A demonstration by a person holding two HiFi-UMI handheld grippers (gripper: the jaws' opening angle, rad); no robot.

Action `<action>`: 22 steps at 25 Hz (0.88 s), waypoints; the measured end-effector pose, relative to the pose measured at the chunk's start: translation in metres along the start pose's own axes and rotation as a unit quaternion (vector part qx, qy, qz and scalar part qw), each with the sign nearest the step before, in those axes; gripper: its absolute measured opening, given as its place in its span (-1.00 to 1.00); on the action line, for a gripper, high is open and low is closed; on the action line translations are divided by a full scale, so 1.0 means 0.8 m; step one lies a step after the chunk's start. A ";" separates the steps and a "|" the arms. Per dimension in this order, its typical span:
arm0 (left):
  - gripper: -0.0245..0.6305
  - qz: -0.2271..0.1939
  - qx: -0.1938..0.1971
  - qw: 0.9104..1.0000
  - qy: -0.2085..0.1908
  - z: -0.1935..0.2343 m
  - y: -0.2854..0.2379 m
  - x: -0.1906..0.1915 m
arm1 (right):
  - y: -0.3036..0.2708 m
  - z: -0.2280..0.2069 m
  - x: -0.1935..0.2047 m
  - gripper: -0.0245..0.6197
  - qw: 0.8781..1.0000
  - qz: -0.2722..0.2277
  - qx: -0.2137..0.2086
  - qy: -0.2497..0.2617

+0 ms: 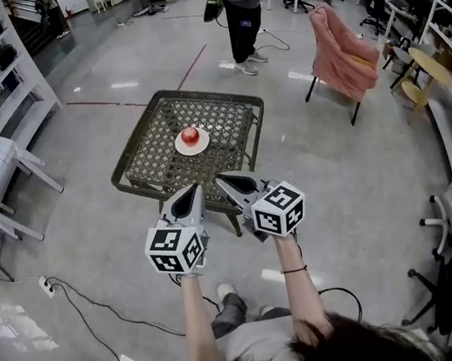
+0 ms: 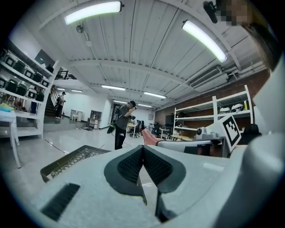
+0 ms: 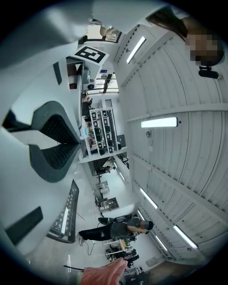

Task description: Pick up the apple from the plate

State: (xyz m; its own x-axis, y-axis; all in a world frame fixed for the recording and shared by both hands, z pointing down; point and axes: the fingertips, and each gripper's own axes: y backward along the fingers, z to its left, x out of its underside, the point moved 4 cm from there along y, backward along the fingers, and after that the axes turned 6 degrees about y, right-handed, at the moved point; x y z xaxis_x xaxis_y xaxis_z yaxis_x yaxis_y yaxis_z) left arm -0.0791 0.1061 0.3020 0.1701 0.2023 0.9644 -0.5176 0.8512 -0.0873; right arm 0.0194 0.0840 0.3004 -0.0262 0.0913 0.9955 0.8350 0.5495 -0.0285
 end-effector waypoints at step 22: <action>-0.89 0.020 0.055 0.998 -0.004 0.111 -0.062 -0.009 | -0.104 -0.051 0.023 -0.90 0.999 -0.005 0.041 -0.022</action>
State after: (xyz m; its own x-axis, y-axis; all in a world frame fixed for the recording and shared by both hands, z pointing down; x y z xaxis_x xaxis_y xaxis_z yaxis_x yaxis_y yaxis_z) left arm -0.1290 0.0195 0.3213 0.1413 0.2319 0.9624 -0.6125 0.7842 -0.0991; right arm -0.0280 0.0059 0.3245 -0.0601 0.1207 0.9909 0.7864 0.6172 -0.0275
